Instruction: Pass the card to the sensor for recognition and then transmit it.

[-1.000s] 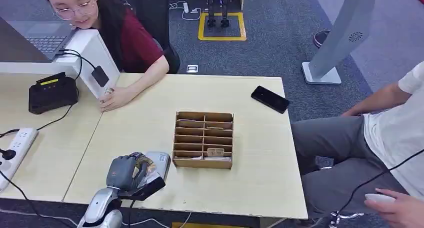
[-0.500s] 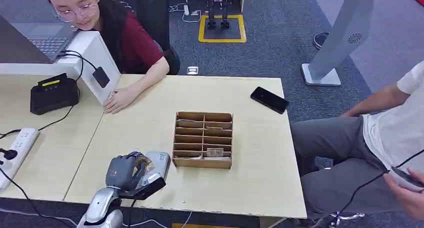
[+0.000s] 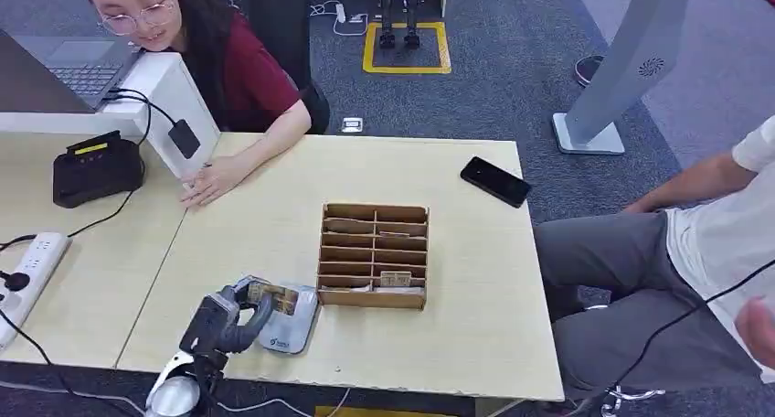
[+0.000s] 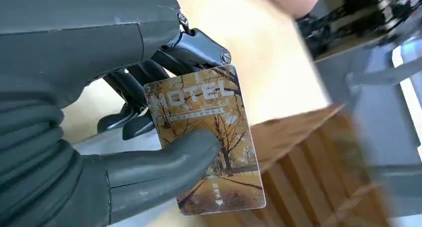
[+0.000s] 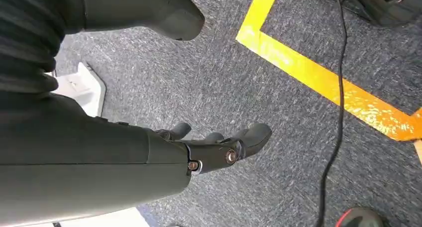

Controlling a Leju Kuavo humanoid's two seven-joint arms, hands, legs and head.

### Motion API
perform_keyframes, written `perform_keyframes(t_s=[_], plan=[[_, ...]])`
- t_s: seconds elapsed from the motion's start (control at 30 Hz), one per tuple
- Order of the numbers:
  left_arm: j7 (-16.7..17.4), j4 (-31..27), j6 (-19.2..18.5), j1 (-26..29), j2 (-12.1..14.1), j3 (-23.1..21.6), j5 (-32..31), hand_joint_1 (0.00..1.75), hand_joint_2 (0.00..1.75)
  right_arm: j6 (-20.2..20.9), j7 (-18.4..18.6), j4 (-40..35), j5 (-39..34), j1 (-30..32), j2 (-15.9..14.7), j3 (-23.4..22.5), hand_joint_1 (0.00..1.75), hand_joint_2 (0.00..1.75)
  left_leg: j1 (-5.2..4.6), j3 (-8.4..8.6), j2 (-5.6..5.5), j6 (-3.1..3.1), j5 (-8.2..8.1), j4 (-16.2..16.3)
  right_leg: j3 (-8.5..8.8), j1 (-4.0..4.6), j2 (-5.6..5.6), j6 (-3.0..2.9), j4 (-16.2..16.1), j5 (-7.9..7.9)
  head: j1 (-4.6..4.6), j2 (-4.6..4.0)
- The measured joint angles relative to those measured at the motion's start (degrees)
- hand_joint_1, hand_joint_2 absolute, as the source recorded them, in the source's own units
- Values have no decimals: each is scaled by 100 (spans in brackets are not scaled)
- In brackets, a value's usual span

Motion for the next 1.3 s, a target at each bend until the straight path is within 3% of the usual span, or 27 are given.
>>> perform_keyframes(t_s=[0.13, 0.3, 0.4, 0.53, 0.67, 0.73, 0.77, 0.87, 0.97, 1.17, 1.3], plan=[[70, -575, -30, -58, -243, 223, 1147, 175, 175, -35, 0, 0, 9, -2, 0, 0, 0, 175, 0, -12, -1, 3, 1, 2, -9, 0, 1, 2, -1, 1, 0, 2], [116, -749, 286, -448, -350, 410, 1279, 175, 175, -55, 24, 0, 11, -22, 15, 13, 0, 175, 0, -23, -2, 3, 2, 4, -19, 1, 0, 4, -1, 3, 0, 2], [66, -734, 587, -729, -350, 507, 1047, 175, 175, -18, 35, 0, 11, -24, 15, 59, 0, 175, 1, -22, -1, 4, 3, 4, -22, 1, 1, 0, -1, 6, 0, 2], [-182, -553, 1442, -1118, -350, 577, -81, 175, 175, 68, 101, 0, 11, -35, 15, 151, 0, 175, 1, -28, -2, 3, 6, 5, -27, 1, 0, 0, -1, 6, 0, 2], [-319, -292, 2657, -1554, -333, 579, -1617, 175, 175, 131, 103, 0, 13, -51, 15, 330, 0, 175, 0, -32, 0, 6, 7, 6, -28, 1, 2, 3, -1, 9, 0, 2], [-242, -88, 3485, -1721, -289, 577, -2871, 175, 175, 131, 72, 0, 11, -51, 15, 448, 0, 175, 0, -34, 0, 6, 8, 8, -31, 1, 3, 3, -1, 9, 0, 2], [-229, 12, 3662, -1804, -254, 577, -3190, 175, 175, 131, 66, 0, 11, -55, 15, 505, 0, 175, 0, -34, 0, 6, 8, 8, -32, 1, 2, 3, -1, 9, 0, 2], [-151, 291, 3862, -2011, -173, 577, -3562, 175, 175, 131, 44, 0, 11, -72, 13, 611, 0, 175, 0, -35, 2, 6, 7, 8, -33, 1, 4, 3, -1, 9, -2, 2], [11, 583, 4122, -2228, -121, 625, -4735, 175, 175, 111, -22, 0, 11, -76, 13, 725, 0, 175, 1, -38, -1, 6, 9, 9, -35, 1, 1, 4, -1, 9, 0, 0], [109, 1019, 4155, -2794, -121, 1040, -6583, 175, 175, 131, -13, 0, 11, -83, 13, 918, 0, 175, 0, -39, 3, 7, 10, 10, -35, 1, 6, 5, 0, 12, 2, 2], [175, 1259, 4155, -3029, -123, 1241, -7054, 175, 175, 199, 77, 0, 11, -82, 15, 970, 0, 175, 0, -39, 3, 8, 10, 10, -36, 1, 6, 6, 0, 12, 0, 2]])
